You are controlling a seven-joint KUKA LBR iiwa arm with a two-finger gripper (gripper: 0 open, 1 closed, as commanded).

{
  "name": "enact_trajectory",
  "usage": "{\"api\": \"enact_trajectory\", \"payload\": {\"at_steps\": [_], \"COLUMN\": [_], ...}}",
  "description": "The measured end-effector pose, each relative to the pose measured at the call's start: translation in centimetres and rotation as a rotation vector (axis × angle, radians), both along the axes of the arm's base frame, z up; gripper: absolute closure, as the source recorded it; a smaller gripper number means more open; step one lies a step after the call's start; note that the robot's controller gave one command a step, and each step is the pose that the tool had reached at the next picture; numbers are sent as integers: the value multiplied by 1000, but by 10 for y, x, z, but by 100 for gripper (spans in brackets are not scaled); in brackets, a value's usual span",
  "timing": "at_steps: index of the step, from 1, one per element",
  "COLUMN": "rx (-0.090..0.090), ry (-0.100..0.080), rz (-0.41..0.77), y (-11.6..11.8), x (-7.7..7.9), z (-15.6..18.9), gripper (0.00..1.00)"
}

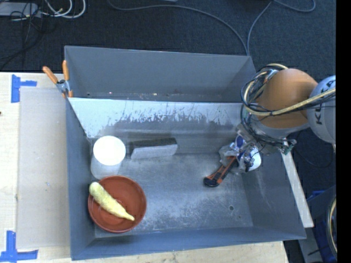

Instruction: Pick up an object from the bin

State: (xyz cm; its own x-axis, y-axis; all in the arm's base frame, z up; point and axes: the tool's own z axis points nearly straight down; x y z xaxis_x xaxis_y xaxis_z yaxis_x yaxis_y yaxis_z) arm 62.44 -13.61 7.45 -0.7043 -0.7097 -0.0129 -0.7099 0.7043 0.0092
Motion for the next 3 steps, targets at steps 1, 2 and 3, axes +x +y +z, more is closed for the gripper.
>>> {"api": "enact_trajectory", "payload": {"at_steps": [1, 2, 3], "rx": [-2, -3, -1], "ry": [0, 9, 6], "rz": [1, 2, 0], "y": [1, 0, 2], "x": [0, -3, -2], "z": [0, 29, 57], "gripper": [100, 100, 100]}}
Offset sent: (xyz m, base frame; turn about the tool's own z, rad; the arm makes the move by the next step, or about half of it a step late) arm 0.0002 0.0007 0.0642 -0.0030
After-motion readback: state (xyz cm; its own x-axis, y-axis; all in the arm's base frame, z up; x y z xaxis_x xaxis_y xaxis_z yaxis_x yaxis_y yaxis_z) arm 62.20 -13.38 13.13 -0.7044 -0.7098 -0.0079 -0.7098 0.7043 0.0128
